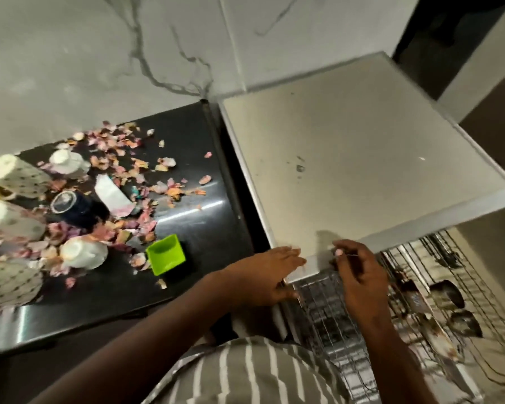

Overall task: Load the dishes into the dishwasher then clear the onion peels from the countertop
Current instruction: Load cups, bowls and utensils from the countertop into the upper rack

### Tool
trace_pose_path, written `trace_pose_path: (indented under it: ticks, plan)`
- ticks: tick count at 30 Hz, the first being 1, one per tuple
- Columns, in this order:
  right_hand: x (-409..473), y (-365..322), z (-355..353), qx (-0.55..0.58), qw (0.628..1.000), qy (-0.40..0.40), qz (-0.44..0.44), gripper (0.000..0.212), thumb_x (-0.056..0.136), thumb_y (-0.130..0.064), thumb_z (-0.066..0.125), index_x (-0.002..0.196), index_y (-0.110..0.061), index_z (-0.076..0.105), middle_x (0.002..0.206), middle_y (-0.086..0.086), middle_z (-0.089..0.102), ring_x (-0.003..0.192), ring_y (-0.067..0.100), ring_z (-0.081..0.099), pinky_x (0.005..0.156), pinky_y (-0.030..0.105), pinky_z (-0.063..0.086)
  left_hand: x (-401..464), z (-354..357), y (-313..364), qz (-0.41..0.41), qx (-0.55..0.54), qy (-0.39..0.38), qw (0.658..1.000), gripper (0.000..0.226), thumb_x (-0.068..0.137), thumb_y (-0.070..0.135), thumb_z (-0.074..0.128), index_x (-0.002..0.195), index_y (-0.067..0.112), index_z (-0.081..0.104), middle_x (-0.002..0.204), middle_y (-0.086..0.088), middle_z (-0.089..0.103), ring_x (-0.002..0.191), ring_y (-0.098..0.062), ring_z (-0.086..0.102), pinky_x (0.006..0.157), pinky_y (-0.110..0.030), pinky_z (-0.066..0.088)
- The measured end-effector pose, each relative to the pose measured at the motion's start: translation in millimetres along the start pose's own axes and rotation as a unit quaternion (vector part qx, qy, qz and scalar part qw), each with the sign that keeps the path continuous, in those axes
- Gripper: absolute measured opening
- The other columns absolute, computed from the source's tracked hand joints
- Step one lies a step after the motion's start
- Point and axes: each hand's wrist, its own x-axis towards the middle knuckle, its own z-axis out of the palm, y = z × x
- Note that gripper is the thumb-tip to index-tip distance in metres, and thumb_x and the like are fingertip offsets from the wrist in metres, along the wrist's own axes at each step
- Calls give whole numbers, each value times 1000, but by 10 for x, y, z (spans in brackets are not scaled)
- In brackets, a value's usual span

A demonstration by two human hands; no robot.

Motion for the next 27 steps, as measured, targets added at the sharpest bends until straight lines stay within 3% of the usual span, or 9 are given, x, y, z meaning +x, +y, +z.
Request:
trace_pose_path:
  ticks: [3, 5, 8, 11, 16, 19, 22, 27]
  plan:
    - [9, -288, 411, -39, 993, -94, -64, 18, 101, -18, 65, 115, -27, 72, 112, -12, 74, 104, 10, 72, 85, 32, 60, -346, -89, -272, -6, -8, 95, 995, 66, 100, 36, 66, 156, 10, 42, 165, -11, 35, 154, -17, 25, 117, -4, -6]
    - [2, -466, 693, -48, 985, -142, -89, 20, 101, -15, 66, 113, -28, 72, 109, -12, 75, 101, 10, 72, 81, 29, 60, -614, -140, -491, -25, -12, 142, 989, 60, 97, 32, 70, 149, 9, 52, 159, -11, 45, 149, -18, 34, 114, -1, -5]
    - [-8, -663, 1065, -57, 971, -201, -114, 22, 100, -11, 66, 111, -29, 73, 104, -12, 76, 97, 9, 73, 81, 25, 57, -985, -111, -856, -78, -10, 222, 972, 50, 92, 30, 73, 138, 12, 62, 146, -8, 59, 138, -23, 49, 121, -13, 13]
    - [-17, -786, 1264, -36, 962, -246, -112, 23, 100, -6, 66, 109, -26, 74, 103, -10, 77, 98, 11, 74, 88, 24, 57, -1204, -49, -1084, -152, 21, 290, 945, 43, 88, 28, 74, 130, 18, 64, 131, -3, 65, 124, -27, 56, 111, -35, 41]
    - [-67, -992, 1714, -48, 937, -321, -132, 24, 100, -5, 65, 110, -24, 75, 103, -10, 76, 99, 13, 74, 88, 27, 59, -1584, 34, -1420, -267, 73, 231, 933, 45, 92, 43, 72, 132, 26, 61, 132, -2, 62, 122, -27, 49, 107, -41, 42]
    - [-103, -1010, 1855, -56, 930, -333, -143, 25, 100, -6, 65, 111, -26, 75, 104, -8, 76, 98, 16, 74, 88, 31, 59, -1605, 87, -1496, -255, 97, 218, 937, 29, 92, 43, 69, 118, 30, 69, 117, 1, 69, 110, -26, 54, 91, -42, 47]
    - [-169, -1018, 1912, -76, 924, -331, -174, 23, 100, -6, 65, 112, -24, 75, 108, -9, 73, 101, 17, 71, 88, 31, 57, -1603, 52, -1500, -231, 116, 267, 928, 13, 93, 36, 69, 103, 28, 73, 98, 3, 72, 96, -26, 57, 77, -40, 47]
    - [-245, -1047, 1772, -94, 921, -289, -243, 29, 98, -3, 66, 124, -16, 73, 129, -6, 67, 122, 13, 64, 103, 28, 50, -1479, -171, -1338, -124, 135, 331, 926, 10, 93, 27, 71, 102, 28, 75, 98, 3, 74, 89, -24, 57, 77, -39, 44]
